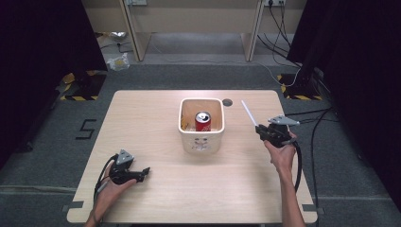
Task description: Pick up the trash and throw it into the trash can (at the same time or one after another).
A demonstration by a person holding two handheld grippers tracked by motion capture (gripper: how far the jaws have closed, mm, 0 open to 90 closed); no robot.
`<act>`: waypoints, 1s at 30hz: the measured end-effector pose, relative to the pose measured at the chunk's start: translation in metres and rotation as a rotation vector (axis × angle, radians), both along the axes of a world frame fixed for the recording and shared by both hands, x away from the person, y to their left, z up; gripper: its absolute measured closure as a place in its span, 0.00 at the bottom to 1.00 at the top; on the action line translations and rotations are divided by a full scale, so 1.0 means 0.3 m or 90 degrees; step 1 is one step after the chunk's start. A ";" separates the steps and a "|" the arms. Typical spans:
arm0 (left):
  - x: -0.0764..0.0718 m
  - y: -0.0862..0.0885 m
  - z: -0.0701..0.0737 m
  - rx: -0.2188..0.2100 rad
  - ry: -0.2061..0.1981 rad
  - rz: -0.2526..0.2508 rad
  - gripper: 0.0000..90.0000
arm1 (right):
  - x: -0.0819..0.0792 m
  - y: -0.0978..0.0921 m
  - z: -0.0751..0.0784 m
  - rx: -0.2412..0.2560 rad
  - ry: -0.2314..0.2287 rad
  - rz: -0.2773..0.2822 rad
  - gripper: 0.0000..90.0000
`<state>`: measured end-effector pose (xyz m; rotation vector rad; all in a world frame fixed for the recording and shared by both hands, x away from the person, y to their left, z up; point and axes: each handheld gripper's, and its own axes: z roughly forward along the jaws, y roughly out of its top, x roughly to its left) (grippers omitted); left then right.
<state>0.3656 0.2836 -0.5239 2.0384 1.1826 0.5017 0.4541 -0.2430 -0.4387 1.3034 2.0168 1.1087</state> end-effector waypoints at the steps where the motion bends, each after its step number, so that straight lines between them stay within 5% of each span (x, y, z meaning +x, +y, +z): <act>1: 0.000 0.000 0.000 0.000 0.000 0.000 0.16 | -0.001 0.001 0.001 0.001 -0.001 0.000 0.88; 30: 0.000 0.000 0.000 0.000 0.000 0.000 0.16 | -0.033 0.066 0.095 0.009 -0.053 0.042 0.88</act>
